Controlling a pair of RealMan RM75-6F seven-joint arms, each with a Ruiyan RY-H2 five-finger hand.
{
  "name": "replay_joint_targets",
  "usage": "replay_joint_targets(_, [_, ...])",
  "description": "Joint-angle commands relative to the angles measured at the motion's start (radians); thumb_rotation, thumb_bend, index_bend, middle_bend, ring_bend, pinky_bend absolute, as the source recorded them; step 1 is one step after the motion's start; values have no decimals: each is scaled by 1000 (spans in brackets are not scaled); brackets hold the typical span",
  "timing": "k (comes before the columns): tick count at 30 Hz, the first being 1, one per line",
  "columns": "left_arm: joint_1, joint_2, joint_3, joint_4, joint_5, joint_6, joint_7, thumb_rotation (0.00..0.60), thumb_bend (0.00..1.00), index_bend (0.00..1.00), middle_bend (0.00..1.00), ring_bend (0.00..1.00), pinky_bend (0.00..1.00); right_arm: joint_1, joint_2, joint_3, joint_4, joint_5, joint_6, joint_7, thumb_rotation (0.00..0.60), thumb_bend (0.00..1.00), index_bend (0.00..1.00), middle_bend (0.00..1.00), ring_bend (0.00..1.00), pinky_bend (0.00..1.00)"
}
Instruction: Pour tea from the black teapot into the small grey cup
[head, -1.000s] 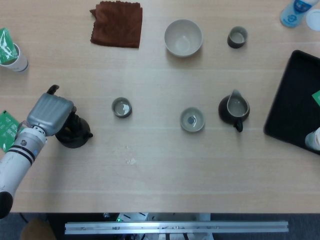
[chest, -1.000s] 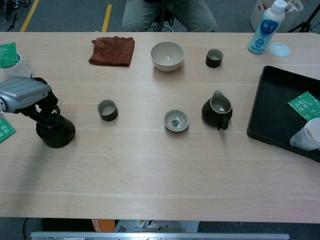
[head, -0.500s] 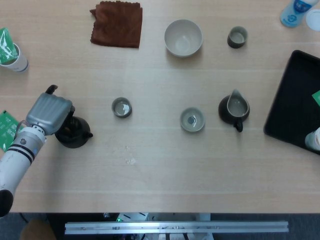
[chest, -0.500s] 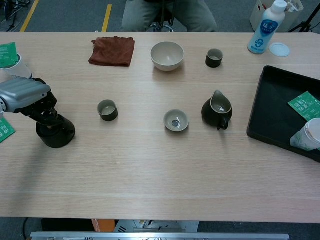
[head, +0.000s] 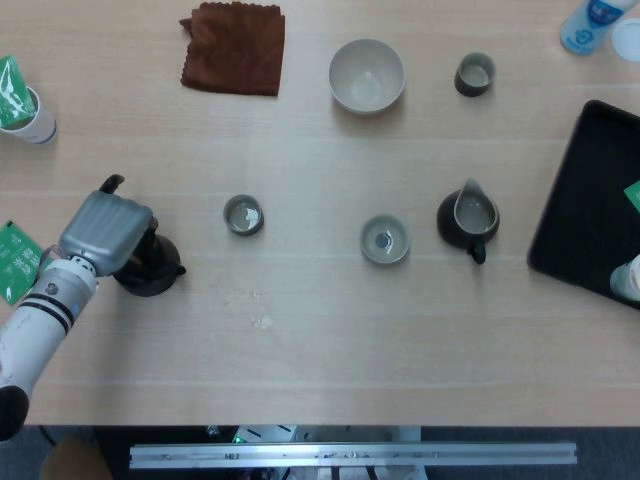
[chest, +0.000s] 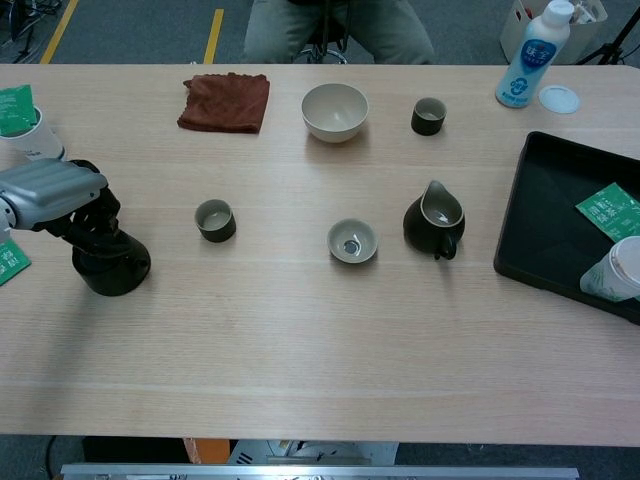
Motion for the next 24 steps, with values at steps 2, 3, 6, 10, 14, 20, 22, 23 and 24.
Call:
replay_joint_targets(2, [-2,-2,3,-2,-4,0,6,292,206,636,693,525,96,-2,0,0,3,3,-1,3,600,0,429,362,210,229])
replay_joint_targets(3, [-3,-3,4,-3,-5,-1,8,292,206,636,696,528,96,-2,0,0,4,3,0,3,600,0,428,362,209,229])
replay_joint_targets(6, [-6,-5,4,-7,-10,1,15,295,206,637,711,539,96,-2,-1,1,6,4,0,6,600,0,429,362,209,229])
replay_joint_targets(10, [-10,-4,6,-14,-17,4,24,294,206,644,738,561,96,-3,-1,1,9,4,1,10,600,0,429,363,210,229])
replay_joint_targets(14, [-16,-3,6,-20,-29,5,36,292,206,656,772,588,96,-3,-2,1,12,4,2,14,600,0,429,362,210,229])
replay_joint_targets(20, [-23,-2,4,-26,-47,12,47,293,206,678,845,652,96,-5,-3,2,17,5,5,20,600,0,429,362,210,229])
replay_joint_targets(22, [-25,-2,2,-26,-50,15,47,292,206,689,871,675,96,-6,-4,3,19,4,6,22,600,0,429,363,209,229])
replay_joint_targets(23, [-25,-1,1,-27,-51,17,47,294,206,701,886,687,96,-6,-4,3,19,4,6,22,600,0,429,363,210,229])
replay_joint_targets(24, [-26,-1,1,-27,-51,19,48,294,206,719,901,700,96,-6,-5,3,19,4,6,23,600,0,429,363,210,229])
